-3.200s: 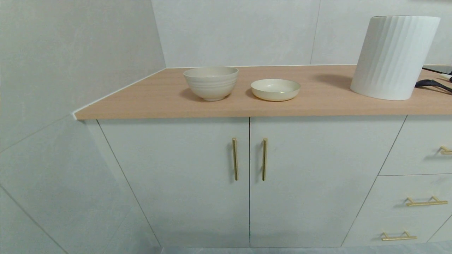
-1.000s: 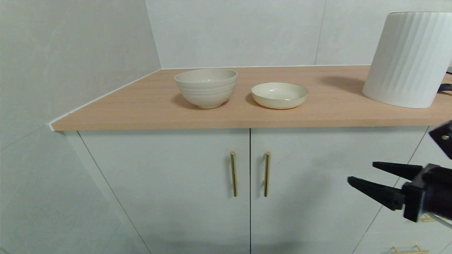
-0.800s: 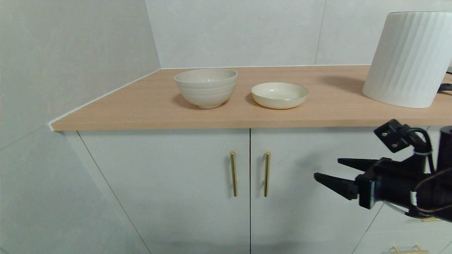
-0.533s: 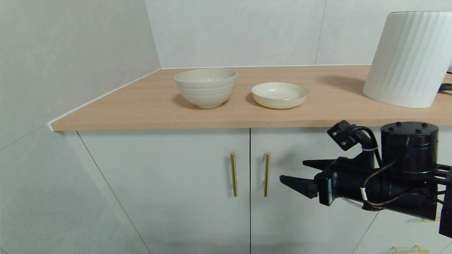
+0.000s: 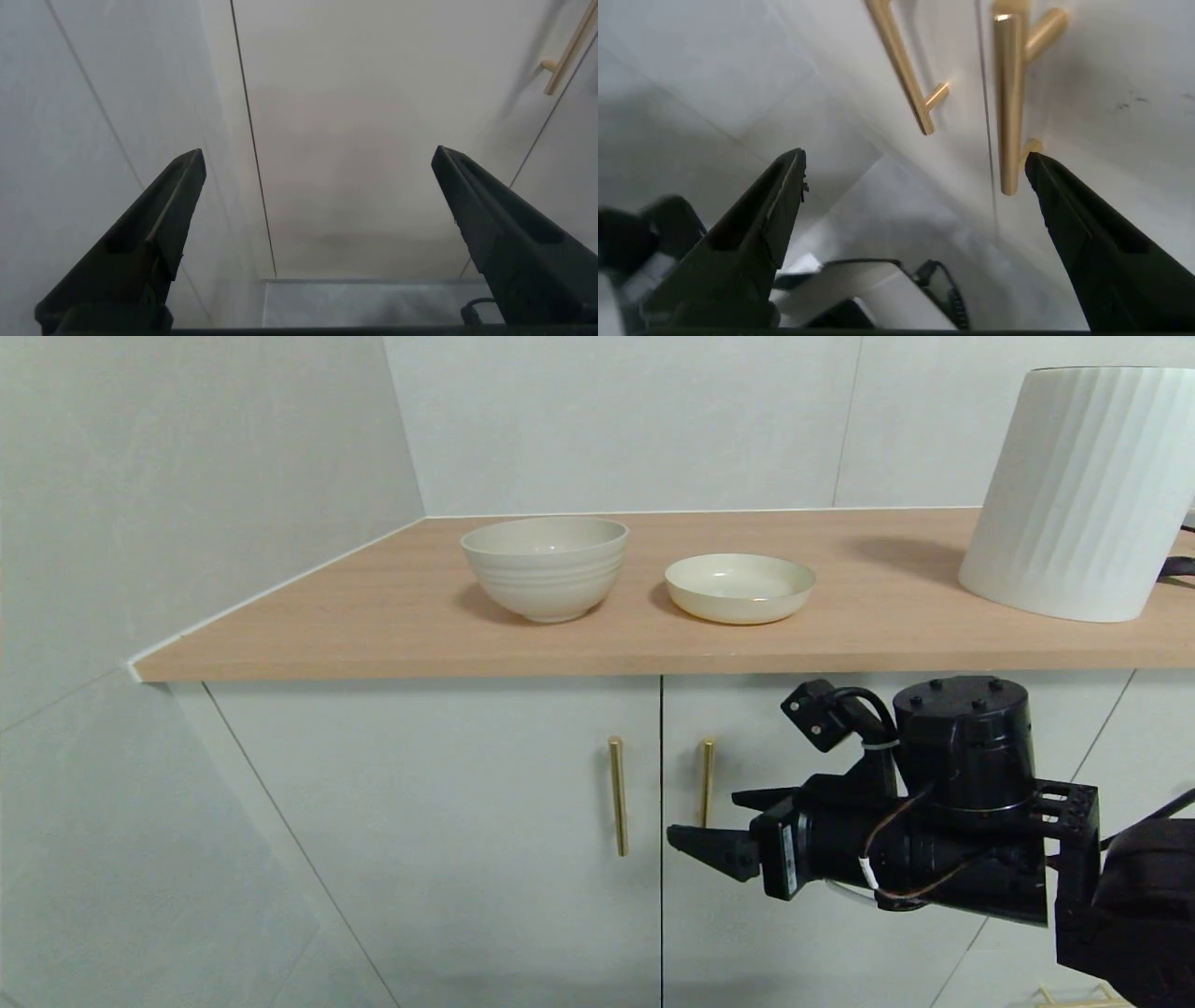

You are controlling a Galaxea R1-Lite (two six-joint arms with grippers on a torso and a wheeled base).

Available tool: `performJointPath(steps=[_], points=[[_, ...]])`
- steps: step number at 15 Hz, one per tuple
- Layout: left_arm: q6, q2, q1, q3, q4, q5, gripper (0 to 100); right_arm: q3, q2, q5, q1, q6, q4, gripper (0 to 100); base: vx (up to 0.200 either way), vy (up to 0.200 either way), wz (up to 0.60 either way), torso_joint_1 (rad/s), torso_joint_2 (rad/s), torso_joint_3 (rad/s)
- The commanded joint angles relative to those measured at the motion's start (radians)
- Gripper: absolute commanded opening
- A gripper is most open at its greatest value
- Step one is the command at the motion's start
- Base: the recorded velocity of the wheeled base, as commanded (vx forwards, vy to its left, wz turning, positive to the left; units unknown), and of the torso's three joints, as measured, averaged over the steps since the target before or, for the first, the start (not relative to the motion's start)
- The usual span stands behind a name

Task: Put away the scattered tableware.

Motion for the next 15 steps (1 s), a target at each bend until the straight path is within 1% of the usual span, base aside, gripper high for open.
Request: performJointPath(steps=[1,8,10,12,15], points=[[0.0,0.0,0.001,0.0,0.0,0.0,100,-0.013,0.009,-0.001,0.002,0.009,0.0,100,0.0,0.0,0.0,0.0,0.0,0.0],[0.0,0.001,0.001,0.0,0.0,0.0,100,-0.026,0.066,-0.001,0.002,0.018,-0.007,100,0.0,0.0,0.0,0.0,0.0,0.0],[0.0,0.0,0.001,0.0,0.0,0.0,100,-0.025,0.109,-0.002,0.0,0.03,-0.057,100,0.0,0.0,0.0,0.0,0.0,0.0],[0.0,0.0,0.001,0.0,0.0,0.0,100,-0.02,0.159,-0.025,0.002,0.038,-0.145,100,0.0,0.0,0.0,0.0,0.0,0.0],[0.0,0.001,0.001,0.0,0.0,0.0,100,-0.02,0.17,-0.028,0.005,0.082,-0.168,100,0.0,0.0,0.0,0.0,0.0,0.0]])
